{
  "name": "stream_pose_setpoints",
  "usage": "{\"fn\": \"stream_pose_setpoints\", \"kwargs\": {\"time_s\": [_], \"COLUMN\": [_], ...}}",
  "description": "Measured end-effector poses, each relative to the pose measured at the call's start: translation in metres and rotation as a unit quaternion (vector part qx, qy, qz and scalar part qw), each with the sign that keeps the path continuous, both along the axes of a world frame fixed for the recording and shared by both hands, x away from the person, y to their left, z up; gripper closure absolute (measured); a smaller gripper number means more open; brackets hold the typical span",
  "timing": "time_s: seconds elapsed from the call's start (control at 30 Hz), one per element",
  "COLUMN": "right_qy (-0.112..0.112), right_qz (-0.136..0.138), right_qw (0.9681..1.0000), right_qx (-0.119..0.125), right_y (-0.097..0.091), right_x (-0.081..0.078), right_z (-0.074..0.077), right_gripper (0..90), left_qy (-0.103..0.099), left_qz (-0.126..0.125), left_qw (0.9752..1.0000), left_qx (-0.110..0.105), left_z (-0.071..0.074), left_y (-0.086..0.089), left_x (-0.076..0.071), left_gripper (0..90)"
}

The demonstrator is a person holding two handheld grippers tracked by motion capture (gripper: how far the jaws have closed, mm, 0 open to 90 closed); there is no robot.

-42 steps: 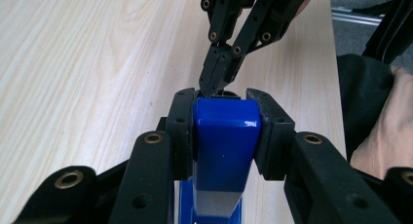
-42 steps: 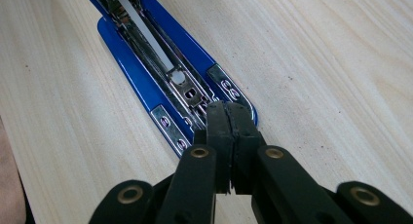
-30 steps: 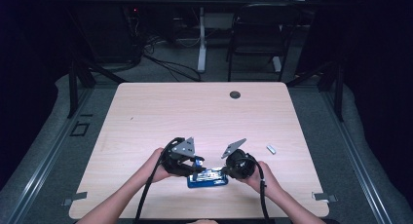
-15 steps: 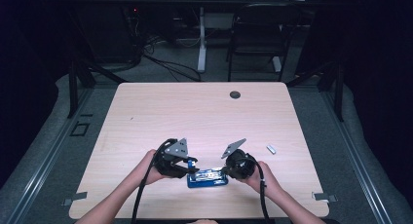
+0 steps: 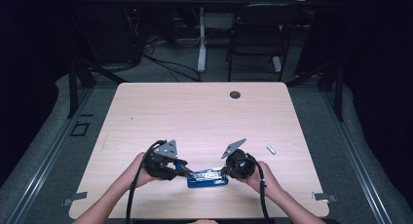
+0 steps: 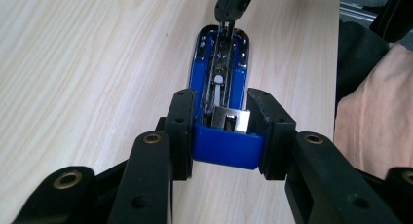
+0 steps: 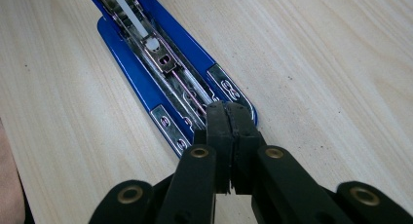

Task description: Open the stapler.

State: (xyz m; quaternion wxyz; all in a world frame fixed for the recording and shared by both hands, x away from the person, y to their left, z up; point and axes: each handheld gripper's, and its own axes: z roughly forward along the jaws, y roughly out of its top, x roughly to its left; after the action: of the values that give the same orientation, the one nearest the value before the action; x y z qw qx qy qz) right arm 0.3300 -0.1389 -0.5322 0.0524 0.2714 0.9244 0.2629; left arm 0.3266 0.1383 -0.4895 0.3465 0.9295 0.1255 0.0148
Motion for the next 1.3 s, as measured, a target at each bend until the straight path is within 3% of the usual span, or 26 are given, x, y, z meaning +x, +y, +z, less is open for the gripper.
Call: {"fn": "stream_pose_setpoints", "kwargs": {"time_s": [0.5,0.97,1.07,1.2,1.3], "right_qy": [0.0,-0.002,-0.001,-0.001,0.0], "right_qz": [0.001,0.003,0.001,0.002,0.001], "right_qw": [1.0,1.0,1.0,1.0,1.0], "right_qx": [0.0,0.0,0.0,-0.001,0.0], "right_y": [0.0,0.0,0.0,0.0,0.0], "right_x": [0.0,0.0,0.0,0.0,0.0], "right_z": [0.0,0.0,0.0,0.0,0.0], "right_gripper": [89.9,89.8,89.9,89.8,89.8], "left_qy": [0.04,0.06,0.062,0.059,0.072], "left_qz": [0.006,0.0,-0.002,-0.008,-0.01], "left_qw": [0.999,0.9977,0.9973,0.9953,0.9951], "left_qx": [0.016,0.03,0.04,0.076,0.068], "left_z": [-0.018,-0.03,-0.034,-0.044,-0.047], "left_y": [0.021,0.026,0.027,0.024,0.027], "left_x": [0.004,0.008,0.008,0.008,0.012], "left_gripper": [64.3,63.7,63.4,63.5,63.5]}}
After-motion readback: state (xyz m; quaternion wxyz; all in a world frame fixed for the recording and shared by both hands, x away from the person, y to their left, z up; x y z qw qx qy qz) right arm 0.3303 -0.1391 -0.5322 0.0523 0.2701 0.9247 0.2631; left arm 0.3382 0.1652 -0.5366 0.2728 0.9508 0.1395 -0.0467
